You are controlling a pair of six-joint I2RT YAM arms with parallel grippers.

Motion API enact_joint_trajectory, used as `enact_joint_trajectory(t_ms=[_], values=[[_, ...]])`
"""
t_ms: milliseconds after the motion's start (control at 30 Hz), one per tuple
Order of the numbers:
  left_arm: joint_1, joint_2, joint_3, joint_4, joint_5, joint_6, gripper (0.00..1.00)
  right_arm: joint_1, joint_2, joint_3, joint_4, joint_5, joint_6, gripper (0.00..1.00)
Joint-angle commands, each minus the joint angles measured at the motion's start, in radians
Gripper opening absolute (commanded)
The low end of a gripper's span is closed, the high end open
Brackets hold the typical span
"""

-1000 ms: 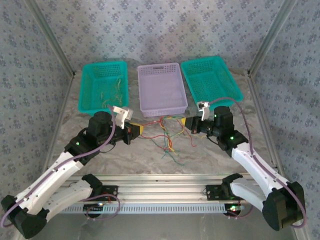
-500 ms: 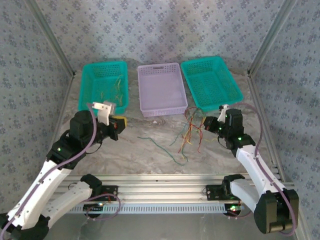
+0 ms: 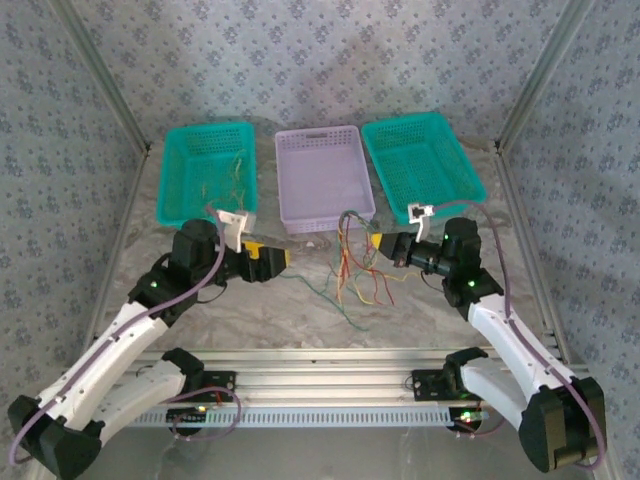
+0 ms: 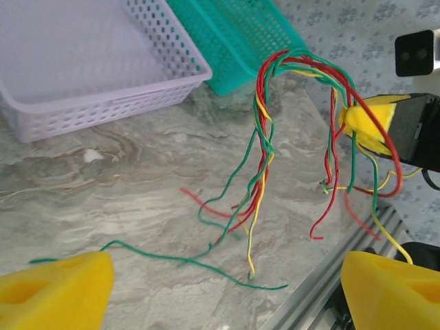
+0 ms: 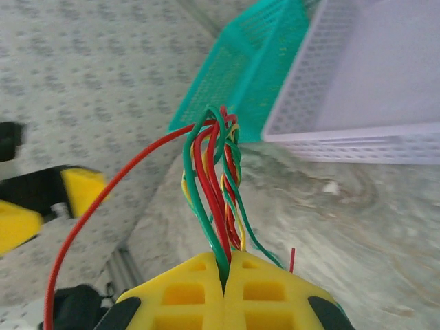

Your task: Untangle the cables

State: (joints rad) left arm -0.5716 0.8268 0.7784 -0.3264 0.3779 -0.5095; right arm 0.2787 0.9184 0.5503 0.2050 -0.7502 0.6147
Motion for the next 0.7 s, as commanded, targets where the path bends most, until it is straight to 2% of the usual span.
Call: enact_joint_trajectory(t_ms=[0, 267, 500, 600, 667], values=[[-0.010, 0.019, -0.044, 0.195, 0.105, -0.098, 0.89, 0.029, -0.005, 0.002, 0.135, -0.119, 0.055, 0.00], [-0.106, 0.120, -0.094, 0.379, 0.101, -0.137, 0.93, 0.138, 0.039, 0.071, 0.177, -0.181, 0.050, 0.00], [-0.166, 0.200, -0.106, 0.480, 0.098, -0.150, 0.95, 0.191, 0.073, 0.111, 0.195, -0.199, 0.044, 0.00], [-0.174, 0.199, -0.111, 0.475, 0.089, -0.141, 0.90, 0.193, 0.073, 0.117, 0.192, -0.196, 0.044, 0.00], [-0.174, 0.189, -0.111, 0.446, 0.073, -0.128, 0.80, 0.192, 0.073, 0.120, 0.189, -0.192, 0.049, 0.00]])
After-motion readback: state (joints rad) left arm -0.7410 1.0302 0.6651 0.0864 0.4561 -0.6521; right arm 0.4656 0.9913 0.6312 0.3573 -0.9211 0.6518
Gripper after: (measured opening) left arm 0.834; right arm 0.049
